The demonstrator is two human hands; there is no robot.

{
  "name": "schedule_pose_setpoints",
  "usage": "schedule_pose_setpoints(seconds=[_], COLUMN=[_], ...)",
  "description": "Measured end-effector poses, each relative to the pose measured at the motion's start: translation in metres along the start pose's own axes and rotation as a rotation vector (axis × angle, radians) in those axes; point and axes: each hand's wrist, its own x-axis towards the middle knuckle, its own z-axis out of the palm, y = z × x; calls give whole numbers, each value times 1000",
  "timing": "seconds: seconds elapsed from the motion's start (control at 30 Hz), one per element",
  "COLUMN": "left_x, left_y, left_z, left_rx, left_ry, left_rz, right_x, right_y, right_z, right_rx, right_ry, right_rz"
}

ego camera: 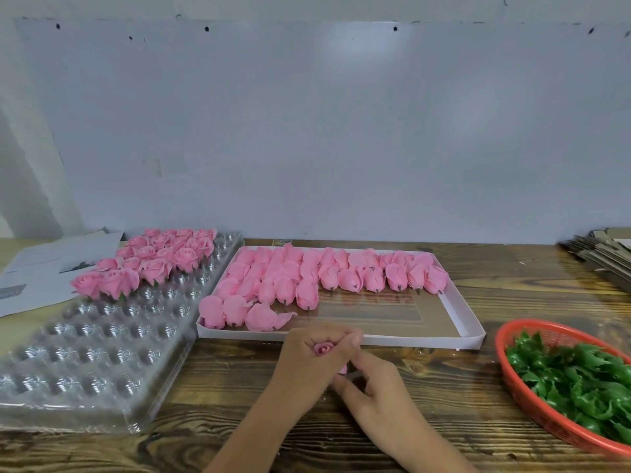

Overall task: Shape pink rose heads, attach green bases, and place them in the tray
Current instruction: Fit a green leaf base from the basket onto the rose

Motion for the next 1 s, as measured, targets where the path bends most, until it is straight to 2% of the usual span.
schedule_pose_setpoints(seconds=[0.23,0.4,0.53,0.67,1.0], left_x=[-1,1,1,1,1], left_y=[-2,-9,-6,3,-4], left_z=[0,-1,-1,-3,1], left_rx=[14,6,-31,-86,54], left_ry=[-40,-157,-44,100,64], left_rz=[-59,-162,-94,-8,-54], right_x=[0,1,1,0,0], right_y=[0,-5,-2,-3,-2], right_z=[0,-1,-3,2,3], right_rx=[108,114,81,-2,31], right_ry=[64,104,110,7,43], right_rz=[-44,-100,-57,-41,-1])
